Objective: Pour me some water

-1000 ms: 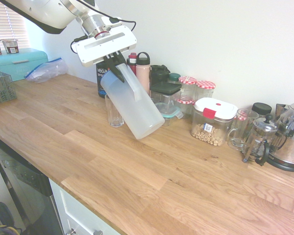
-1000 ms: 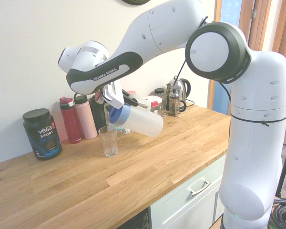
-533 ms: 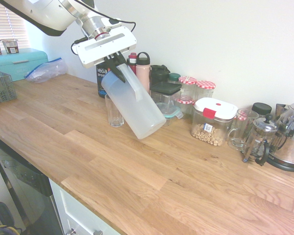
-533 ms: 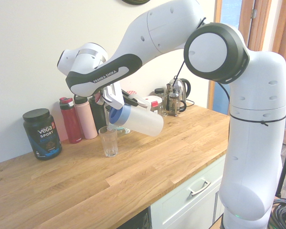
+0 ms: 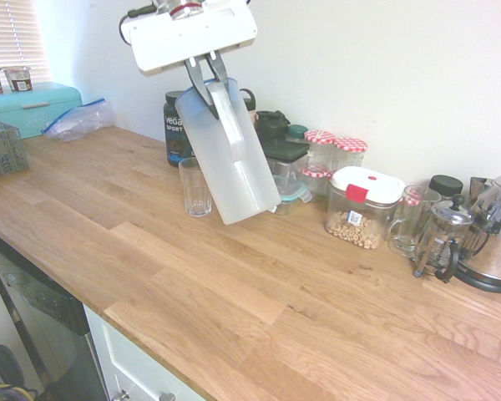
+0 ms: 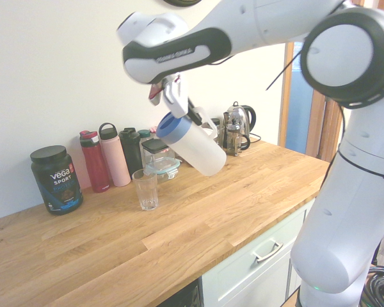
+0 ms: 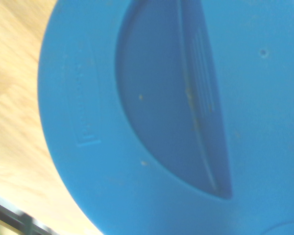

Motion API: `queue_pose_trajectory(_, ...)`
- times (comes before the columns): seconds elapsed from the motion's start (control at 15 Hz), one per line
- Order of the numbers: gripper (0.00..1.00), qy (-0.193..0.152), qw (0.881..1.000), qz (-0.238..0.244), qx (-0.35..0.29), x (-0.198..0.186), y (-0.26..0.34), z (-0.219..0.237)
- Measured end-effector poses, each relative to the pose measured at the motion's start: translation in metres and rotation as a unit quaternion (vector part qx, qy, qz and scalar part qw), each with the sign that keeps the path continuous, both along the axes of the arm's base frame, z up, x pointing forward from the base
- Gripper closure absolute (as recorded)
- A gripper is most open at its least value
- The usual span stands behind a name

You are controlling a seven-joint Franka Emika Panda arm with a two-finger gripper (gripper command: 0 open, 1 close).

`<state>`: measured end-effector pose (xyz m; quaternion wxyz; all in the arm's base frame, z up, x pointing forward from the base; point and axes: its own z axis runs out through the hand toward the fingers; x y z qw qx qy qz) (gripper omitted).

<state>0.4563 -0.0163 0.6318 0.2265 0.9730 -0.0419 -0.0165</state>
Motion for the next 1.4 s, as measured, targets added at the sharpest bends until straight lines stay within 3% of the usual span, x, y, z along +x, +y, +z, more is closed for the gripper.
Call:
queue_pose_trajectory(0.2, 1.0, -0.027, 0.994, -0.075, 0.073, -0.021, -0.075, 0.001)
queue_pose_trajectory(0.47, 1.0, -0.054, 0.972, -0.175, 0.147, -0.036, -0.124, -0.037)
queue_pose_trajectory(0.8, 1.0, -0.118, 0.932, -0.279, 0.2, -0.033, -0.14, -0.063)
queue_pose_trajectory(1.27, 1.0, -0.237, 0.863, -0.398, 0.2, -0.046, -0.162, -0.087)
queue_pose_trajectory(1.4, 1.0, -0.234, 0.859, -0.409, 0.198, -0.049, -0.164, -0.097)
